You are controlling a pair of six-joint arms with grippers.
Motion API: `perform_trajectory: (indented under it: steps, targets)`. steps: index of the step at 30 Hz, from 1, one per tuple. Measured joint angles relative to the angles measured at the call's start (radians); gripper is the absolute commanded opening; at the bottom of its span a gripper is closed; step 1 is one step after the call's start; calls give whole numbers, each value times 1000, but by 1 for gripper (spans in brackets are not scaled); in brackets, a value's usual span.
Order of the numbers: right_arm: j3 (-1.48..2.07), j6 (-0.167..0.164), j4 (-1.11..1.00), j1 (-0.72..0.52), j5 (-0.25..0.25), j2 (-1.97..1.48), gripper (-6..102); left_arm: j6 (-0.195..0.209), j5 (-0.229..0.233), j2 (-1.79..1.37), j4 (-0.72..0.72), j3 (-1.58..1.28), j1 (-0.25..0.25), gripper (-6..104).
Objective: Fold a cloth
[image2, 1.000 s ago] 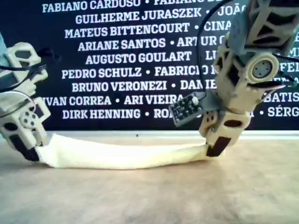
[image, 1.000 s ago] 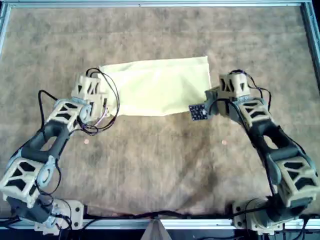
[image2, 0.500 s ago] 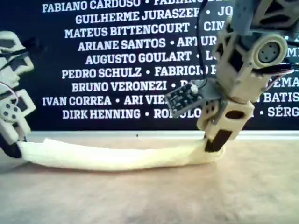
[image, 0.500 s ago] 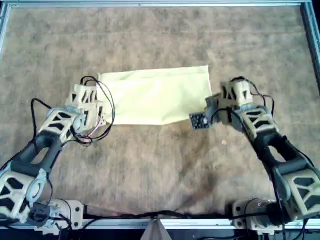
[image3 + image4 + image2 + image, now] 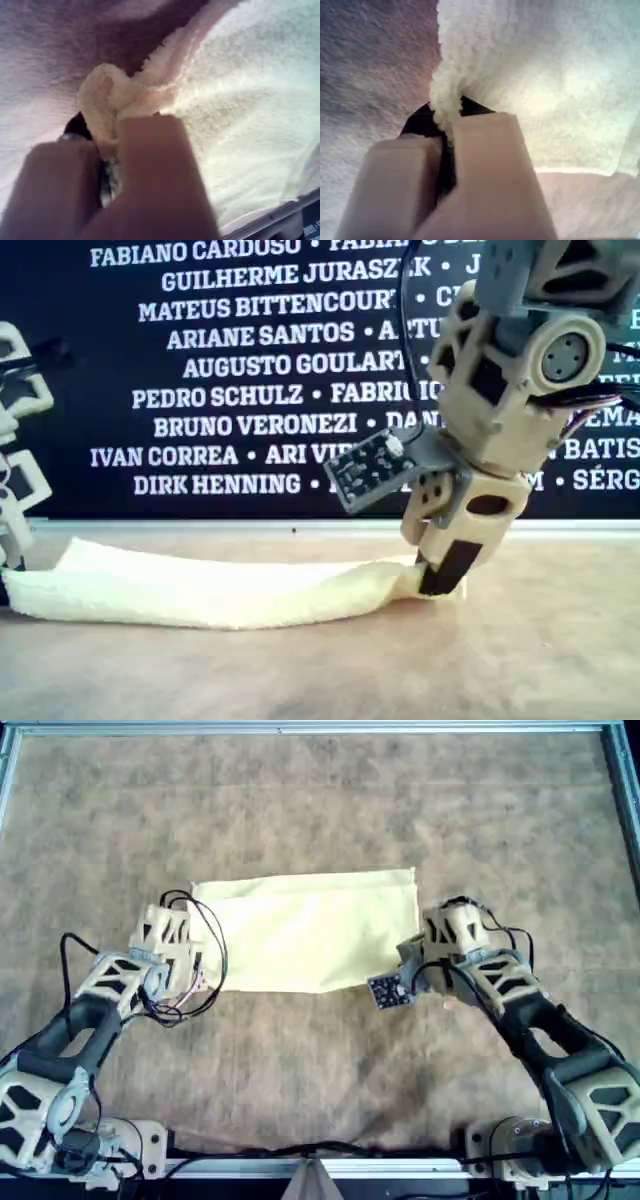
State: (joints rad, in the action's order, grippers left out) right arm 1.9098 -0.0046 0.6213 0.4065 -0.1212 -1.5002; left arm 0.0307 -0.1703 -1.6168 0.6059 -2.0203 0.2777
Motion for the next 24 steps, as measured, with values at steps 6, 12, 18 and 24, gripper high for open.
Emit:
perform_trajectory:
  steps: [6, 12, 18, 24]
  targets:
    - [46, 0, 0, -35, 0, -11, -2, 0, 0, -35, 0, -63, 0, 0]
    - [83, 0, 0, -46, 0, -17, 6, 0, -9, -104, 0, -100, 2, 4]
    - [87, 0, 0, -52, 0, -17, 38, 0, 0, -166, 0, -100, 2, 31]
    - [138, 0, 0, -54, 0, -78, 58, 0, 6, -209, 0, -117, 2, 49]
